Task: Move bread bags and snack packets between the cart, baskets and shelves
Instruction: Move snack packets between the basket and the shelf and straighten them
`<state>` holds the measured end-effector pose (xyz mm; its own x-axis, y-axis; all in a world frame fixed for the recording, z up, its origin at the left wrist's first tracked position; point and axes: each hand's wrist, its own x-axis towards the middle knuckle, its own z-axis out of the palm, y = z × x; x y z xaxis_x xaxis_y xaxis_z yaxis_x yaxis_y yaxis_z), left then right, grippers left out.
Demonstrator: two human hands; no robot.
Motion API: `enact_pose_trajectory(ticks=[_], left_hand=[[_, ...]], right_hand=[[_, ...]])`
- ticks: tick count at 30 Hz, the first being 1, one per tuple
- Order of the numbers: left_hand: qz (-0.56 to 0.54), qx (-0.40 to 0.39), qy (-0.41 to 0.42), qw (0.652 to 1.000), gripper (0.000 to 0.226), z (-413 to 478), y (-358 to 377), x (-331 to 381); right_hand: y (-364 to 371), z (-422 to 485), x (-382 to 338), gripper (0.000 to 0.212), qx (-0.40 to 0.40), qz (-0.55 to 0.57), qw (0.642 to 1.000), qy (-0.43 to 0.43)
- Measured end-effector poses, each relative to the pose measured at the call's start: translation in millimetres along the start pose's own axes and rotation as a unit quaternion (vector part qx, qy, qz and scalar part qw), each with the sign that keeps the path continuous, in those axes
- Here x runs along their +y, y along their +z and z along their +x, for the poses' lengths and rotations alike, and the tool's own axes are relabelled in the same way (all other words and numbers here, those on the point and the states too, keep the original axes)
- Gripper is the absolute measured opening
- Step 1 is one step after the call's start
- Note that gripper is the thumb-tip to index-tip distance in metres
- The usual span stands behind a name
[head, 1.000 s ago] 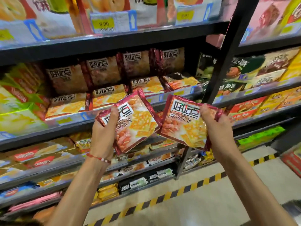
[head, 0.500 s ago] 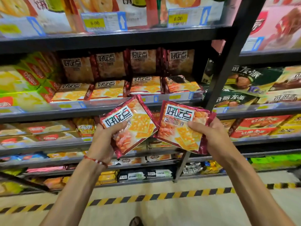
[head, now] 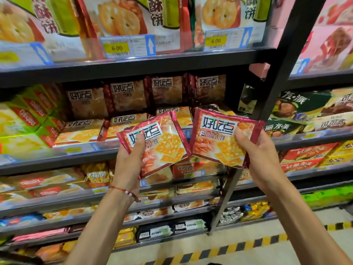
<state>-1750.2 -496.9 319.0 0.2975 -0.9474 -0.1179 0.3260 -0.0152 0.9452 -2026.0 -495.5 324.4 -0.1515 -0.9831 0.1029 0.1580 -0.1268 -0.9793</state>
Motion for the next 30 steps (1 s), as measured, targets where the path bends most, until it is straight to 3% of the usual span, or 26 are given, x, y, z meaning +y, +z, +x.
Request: enact_pose_trajectory(ticks=[6,9,10,15,21,25,27,30], left_hand=[[0.02,-0.04,-0.034,0.998,0.043,24,-3,8],[0.046,-0.095,-0.049,0.993,0.082,35,-3,9],[0.06,-0.104,-0.043,0.992,0.084,37,-4,10],[0.073,-0.131,0.032,0.988,0.031,51,1,13],[0.092,-0.141,0.121,0.978,0.027,77,16,21],[0.072,-0.101,0.121,0.985,0.026,94,34,34],[0.118,-0.066,0.121,0.983,0.036,107,38,32],[0.252,-0.076,0.13,0.956,0.034,121,35,18]], right_hand=[[8,12,7,0.035,0.003,0.007,1.0,-0.014],[13,21,8,0.033,0.002,-0.006,1.0,-0.026],[14,23,9,0.033,0.001,-0.009,1.0,-0.028],[20,34,13,0.034,0.022,-0.013,0.998,-0.054],[25,42,18,0.034,0.06,0.013,0.995,-0.079],[22,50,20,0.034,0.08,0.015,0.992,-0.091],[22,51,19,0.032,0.091,-0.005,0.989,-0.114],[26,51,18,0.03,0.111,-0.055,0.978,-0.165]])
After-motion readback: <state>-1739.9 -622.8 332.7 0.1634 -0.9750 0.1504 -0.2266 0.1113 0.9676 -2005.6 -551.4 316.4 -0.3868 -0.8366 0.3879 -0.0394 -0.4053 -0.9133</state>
